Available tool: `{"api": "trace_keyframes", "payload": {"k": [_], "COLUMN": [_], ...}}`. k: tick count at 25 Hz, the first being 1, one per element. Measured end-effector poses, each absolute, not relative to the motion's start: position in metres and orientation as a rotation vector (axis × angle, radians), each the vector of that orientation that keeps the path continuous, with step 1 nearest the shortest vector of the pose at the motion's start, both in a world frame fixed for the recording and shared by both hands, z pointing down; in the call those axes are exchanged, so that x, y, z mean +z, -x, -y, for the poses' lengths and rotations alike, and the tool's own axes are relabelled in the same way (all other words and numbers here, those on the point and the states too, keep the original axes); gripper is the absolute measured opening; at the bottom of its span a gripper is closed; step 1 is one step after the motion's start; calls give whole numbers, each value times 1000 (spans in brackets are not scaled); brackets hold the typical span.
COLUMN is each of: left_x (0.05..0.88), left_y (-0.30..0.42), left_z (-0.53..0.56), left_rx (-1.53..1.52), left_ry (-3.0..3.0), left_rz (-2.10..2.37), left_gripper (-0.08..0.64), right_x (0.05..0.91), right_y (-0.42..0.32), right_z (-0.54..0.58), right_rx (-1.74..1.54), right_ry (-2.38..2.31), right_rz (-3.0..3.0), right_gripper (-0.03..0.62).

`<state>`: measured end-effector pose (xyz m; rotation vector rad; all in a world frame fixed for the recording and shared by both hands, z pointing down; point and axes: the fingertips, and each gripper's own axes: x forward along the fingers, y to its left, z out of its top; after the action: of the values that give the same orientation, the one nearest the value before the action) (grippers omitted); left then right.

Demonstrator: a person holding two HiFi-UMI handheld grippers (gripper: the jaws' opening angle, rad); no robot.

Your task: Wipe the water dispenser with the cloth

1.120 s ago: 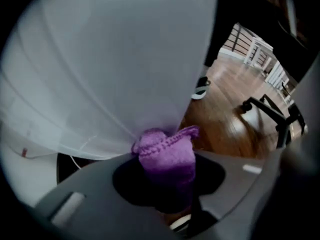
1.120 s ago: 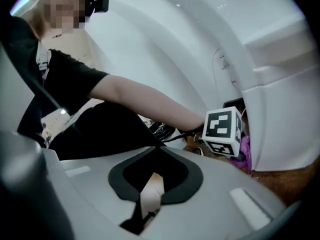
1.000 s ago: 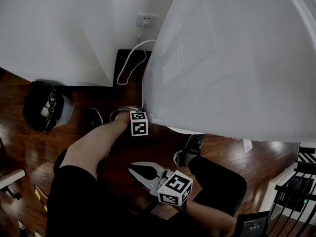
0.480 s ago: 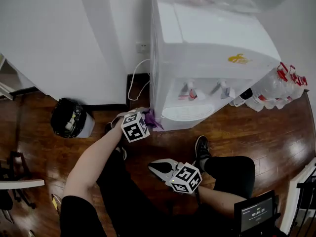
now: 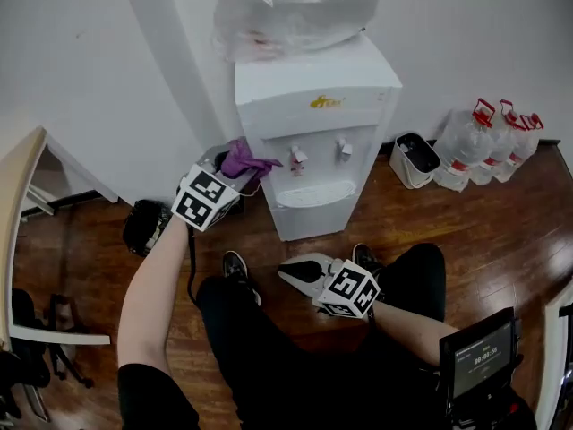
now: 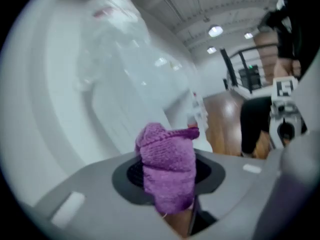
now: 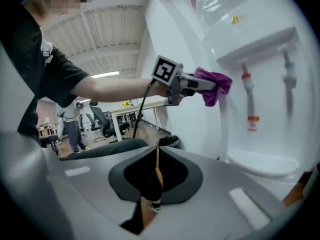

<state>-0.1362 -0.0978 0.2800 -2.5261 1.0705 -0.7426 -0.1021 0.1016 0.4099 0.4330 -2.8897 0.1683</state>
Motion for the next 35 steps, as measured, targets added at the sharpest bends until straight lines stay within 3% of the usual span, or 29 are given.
{"api": "trace_keyframes", "payload": {"k": [4, 7, 13, 21, 29, 35], "left_x": [166, 134, 212, 340, 312, 285], "left_y": [155, 160, 114, 65, -3, 2], "left_z": [47, 1, -95, -117, -156, -166], "left_rx": [38, 285, 198, 87, 20, 112], "left_ry": [2630, 2604, 2674, 2934, 2836, 2704], "left_rz": [-1421, -1530, -1556, -1715, -1559, -1526], "left_gripper": [170, 170, 170, 170, 170, 170], "right_x": [367, 348, 340, 339, 300, 278], "right_y": [57, 34, -21, -66, -97, -84], "right_z": [-94, -83, -85, -67, -124, -142], "right_rx": [222, 253, 349, 434, 297, 71], "right_ry": [-691, -861, -1157, -1346, -1286, -1257], "right_rz": [2946, 2968, 2959, 2955, 3063, 3082], "right_gripper": [17, 17, 17, 18, 18, 18]}}
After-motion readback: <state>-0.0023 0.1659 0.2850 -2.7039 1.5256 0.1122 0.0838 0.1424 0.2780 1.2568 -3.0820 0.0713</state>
